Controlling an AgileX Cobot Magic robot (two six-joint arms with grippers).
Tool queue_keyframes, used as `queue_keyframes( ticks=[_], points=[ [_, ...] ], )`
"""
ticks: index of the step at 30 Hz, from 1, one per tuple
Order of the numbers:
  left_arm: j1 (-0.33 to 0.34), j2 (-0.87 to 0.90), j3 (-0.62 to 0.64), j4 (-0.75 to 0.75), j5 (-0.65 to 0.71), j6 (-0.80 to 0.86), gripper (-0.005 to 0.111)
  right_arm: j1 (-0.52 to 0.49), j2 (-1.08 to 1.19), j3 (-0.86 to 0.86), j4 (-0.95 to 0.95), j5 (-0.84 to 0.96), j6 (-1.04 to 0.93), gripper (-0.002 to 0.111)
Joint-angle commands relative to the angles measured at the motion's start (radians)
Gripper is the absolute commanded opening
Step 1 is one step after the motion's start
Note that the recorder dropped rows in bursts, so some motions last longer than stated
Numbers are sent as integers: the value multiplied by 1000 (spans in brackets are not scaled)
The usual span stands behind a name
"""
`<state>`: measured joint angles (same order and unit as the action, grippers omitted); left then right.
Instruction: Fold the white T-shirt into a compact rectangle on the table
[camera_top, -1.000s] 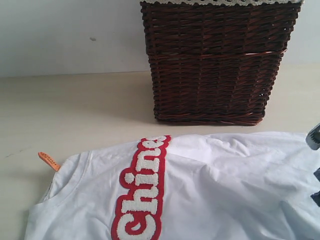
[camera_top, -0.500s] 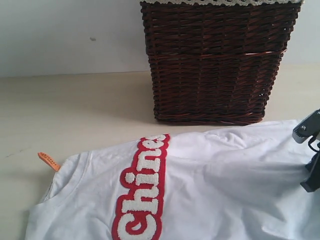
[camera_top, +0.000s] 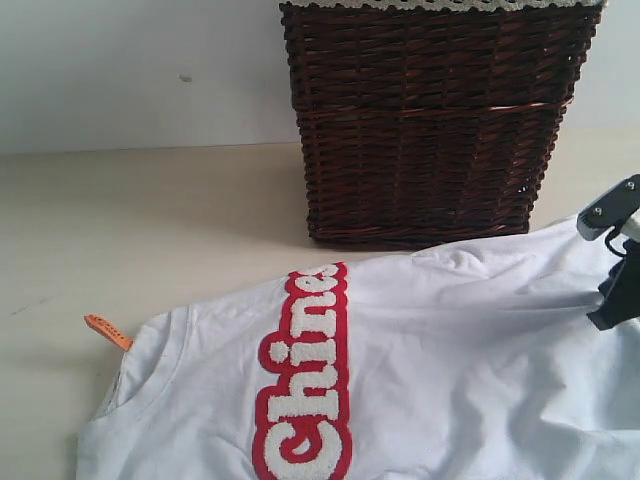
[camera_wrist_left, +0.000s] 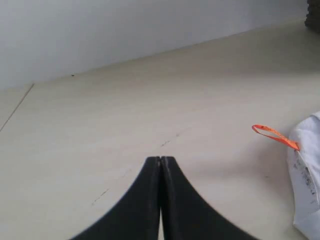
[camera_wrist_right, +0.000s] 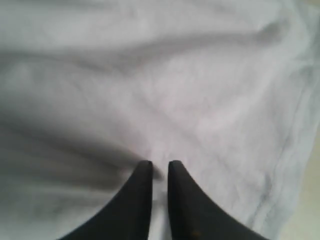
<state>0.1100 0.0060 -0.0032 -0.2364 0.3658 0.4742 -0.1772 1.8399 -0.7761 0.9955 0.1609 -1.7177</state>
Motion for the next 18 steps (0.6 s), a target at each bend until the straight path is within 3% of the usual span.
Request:
queue_keyframes(
  ticks=[1,5,8,13,18],
  points=[
    [-5,-6,3,-3,-2,-3,0,-5,-129,-8,-57,163,4,39],
    [-5,-6,3,-3,-2,-3,0,-5,-263,-8,-126,288,103,52],
    [-5,-6,3,-3,-2,-3,0,-5,-385,12,-290,483,164,49],
    [-5,-6,3,-3,-2,-3,0,-5,-506,112,-660,900,-40,44],
    [-5,-6,3,-3,-2,-3,0,-5,-512,282,-821,839,-119,44]
  ],
)
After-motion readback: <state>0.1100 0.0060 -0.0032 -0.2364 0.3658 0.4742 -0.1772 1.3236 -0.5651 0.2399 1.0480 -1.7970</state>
